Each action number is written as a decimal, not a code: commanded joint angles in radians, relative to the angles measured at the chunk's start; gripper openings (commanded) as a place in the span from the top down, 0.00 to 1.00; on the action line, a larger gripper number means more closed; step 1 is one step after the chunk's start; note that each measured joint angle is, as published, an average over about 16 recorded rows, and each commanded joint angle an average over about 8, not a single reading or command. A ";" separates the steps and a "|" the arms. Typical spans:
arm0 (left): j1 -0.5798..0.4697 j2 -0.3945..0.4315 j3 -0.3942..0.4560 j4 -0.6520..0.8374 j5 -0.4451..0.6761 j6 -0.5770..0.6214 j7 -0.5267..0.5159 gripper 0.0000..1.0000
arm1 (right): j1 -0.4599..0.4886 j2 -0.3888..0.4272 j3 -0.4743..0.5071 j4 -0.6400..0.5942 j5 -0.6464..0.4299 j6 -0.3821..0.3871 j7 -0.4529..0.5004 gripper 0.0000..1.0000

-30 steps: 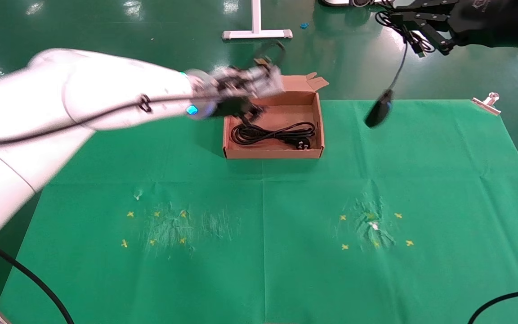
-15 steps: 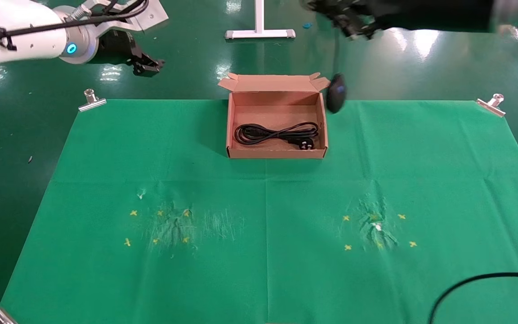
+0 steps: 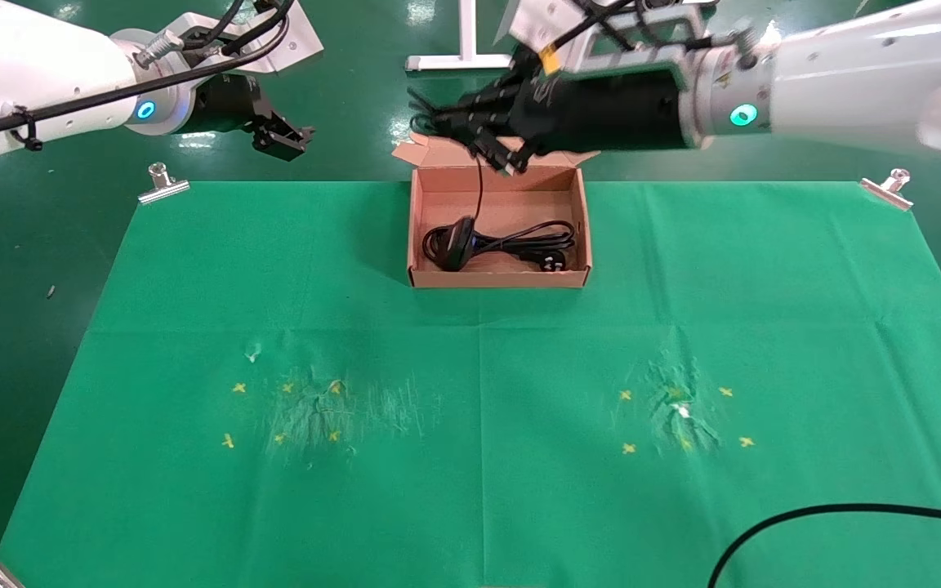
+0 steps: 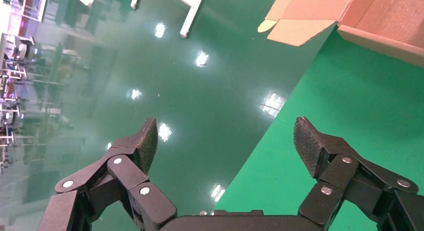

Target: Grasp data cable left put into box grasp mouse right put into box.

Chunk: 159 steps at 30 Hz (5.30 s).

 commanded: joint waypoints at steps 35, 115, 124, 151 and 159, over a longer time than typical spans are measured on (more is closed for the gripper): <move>0.005 -0.013 0.003 -0.044 0.042 0.014 -0.051 0.00 | -0.101 0.054 -0.002 0.050 0.051 0.013 0.014 0.00; 0.654 -0.367 -0.788 -0.278 -1.082 0.572 0.610 0.00 | -0.750 0.629 0.208 0.900 0.790 -0.312 0.339 0.00; 0.783 -0.437 -0.945 -0.324 -1.306 0.683 0.742 0.00 | -0.750 0.629 0.207 0.900 0.790 -0.311 0.338 0.00; 0.874 -0.487 -1.057 -0.357 -1.466 0.761 0.831 0.00 | -0.750 0.629 0.207 0.900 0.791 -0.311 0.338 0.00; 0.869 -0.485 -1.051 -0.355 -1.457 0.758 0.828 0.00 | -0.750 0.629 0.207 0.900 0.791 -0.311 0.338 0.00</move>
